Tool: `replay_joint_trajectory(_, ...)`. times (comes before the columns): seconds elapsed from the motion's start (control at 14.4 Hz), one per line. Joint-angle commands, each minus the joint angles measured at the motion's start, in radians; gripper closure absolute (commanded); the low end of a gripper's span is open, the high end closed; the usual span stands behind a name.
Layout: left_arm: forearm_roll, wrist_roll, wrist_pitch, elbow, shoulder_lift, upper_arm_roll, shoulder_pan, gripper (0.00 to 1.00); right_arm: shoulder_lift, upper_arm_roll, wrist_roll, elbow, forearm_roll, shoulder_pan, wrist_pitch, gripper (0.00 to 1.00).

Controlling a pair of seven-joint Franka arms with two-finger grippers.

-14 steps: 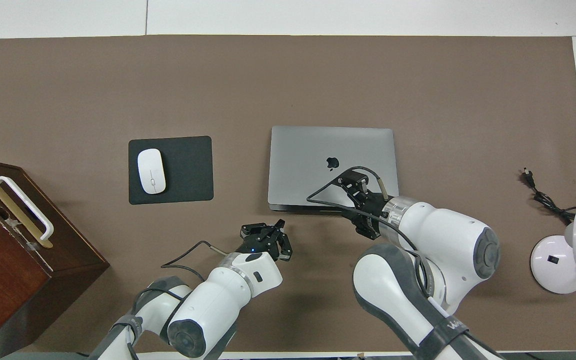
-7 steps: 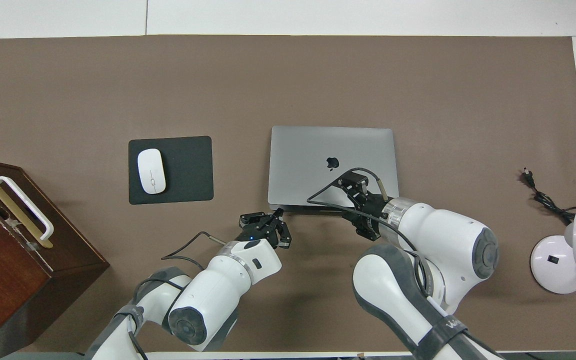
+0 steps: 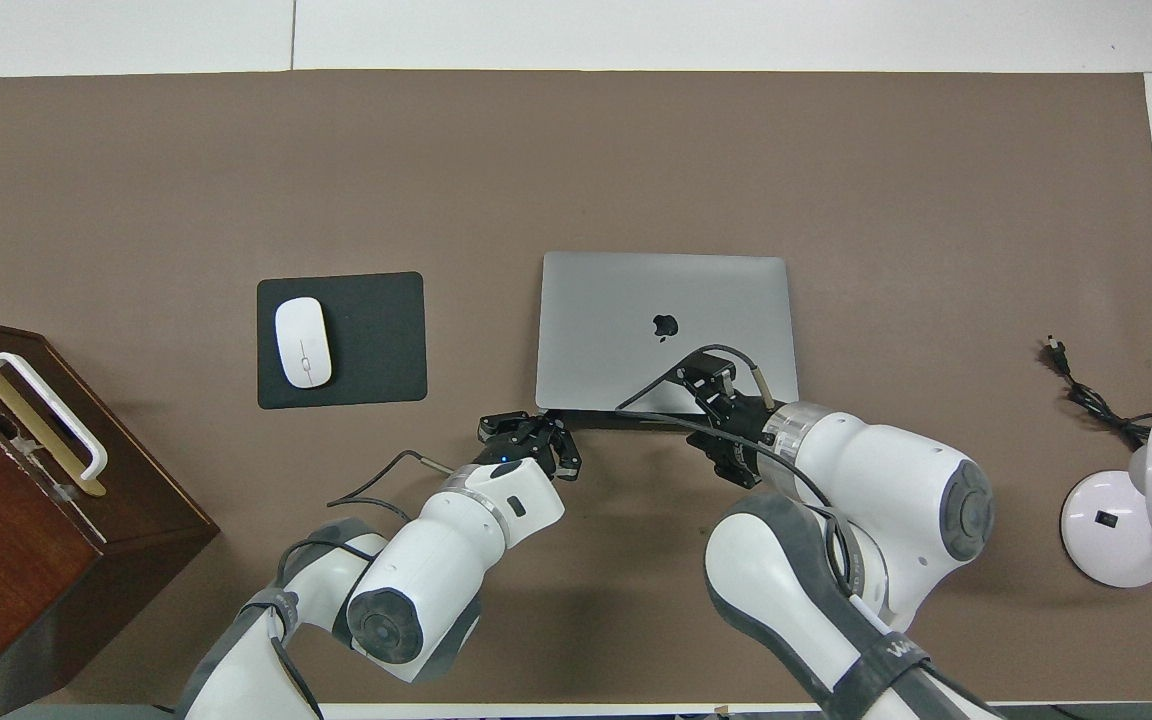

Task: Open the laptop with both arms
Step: 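Lift the laptop lid upward with the right gripper, left gripper holding base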

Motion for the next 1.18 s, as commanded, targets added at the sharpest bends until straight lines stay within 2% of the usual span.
replay_joint_trajectory(0.0,-0.006,0.017,0.021,0.031,0.035,-0.004,0.01,1.0,0.014,0.005,-0.078,0.002,0.037,-0.015,0.018,0.1)
replay_joint_trajectory(0.42,-0.006,0.048,0.021,0.035,0.047,-0.004,0.011,1.0,0.025,0.005,-0.108,0.025,0.039,-0.027,0.02,0.1)
replay_joint_trajectory(1.11,-0.006,0.105,0.021,0.034,0.05,-0.004,0.031,1.0,0.086,0.001,-0.108,0.14,0.037,-0.029,0.055,0.09)
